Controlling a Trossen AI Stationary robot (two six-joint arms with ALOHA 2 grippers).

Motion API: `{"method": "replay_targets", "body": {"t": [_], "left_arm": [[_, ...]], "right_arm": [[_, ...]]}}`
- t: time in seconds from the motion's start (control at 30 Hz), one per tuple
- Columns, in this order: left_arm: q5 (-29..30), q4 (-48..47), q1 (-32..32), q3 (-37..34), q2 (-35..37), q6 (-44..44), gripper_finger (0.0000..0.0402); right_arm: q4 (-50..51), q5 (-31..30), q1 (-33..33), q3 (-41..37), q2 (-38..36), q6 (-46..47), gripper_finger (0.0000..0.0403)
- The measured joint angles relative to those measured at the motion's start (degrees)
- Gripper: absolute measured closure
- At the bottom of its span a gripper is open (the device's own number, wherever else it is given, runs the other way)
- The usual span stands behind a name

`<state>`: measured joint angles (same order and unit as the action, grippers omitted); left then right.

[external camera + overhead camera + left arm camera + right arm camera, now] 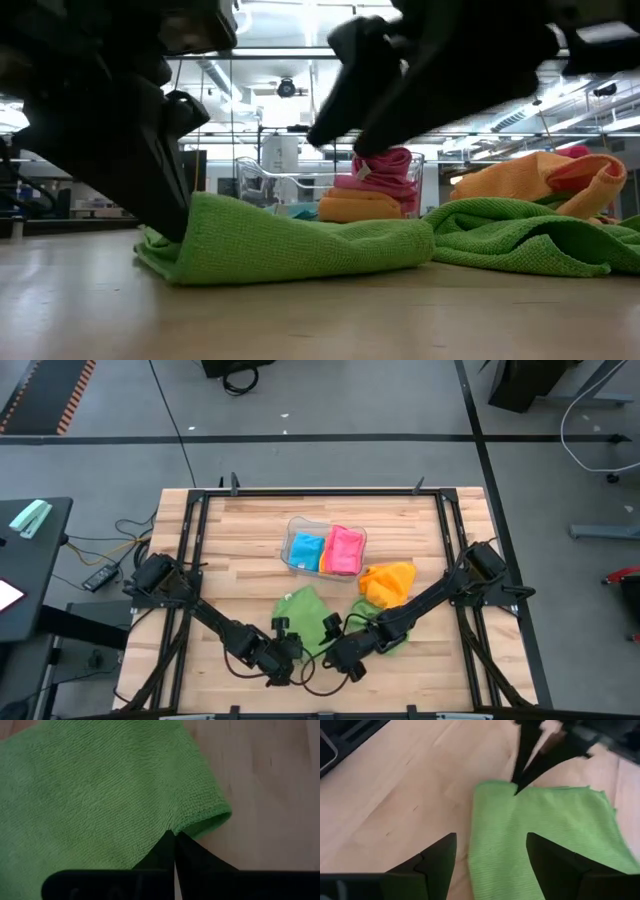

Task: Fold microfiber towels
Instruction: Fold the top green microfiber cloth

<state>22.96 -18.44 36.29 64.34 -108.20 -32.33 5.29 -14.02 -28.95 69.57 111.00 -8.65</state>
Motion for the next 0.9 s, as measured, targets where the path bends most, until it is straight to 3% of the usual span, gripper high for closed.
{"method": "replay_targets", "body": {"t": [0.2,0.57,0.9], "left_arm": [[-5.2,1.3,0.7,0.0,0.0,1.8,0.0382],[-5.7,2.3,1.5,0.2,3.2,8.0,0.0215],[-2.5,18.7,1.2,0.2,0.2,3.1,0.0162]], "right_arm": [[-4.8,-0.9,-0.5,-5.7,0.0,-1.4,0.015],[-4.7,-0.9,1.0,-7.4,0.0,-1.5,0.015],[-4.1,-0.9,2.5,-7.4,0.0,-0.1,0.015]]}}
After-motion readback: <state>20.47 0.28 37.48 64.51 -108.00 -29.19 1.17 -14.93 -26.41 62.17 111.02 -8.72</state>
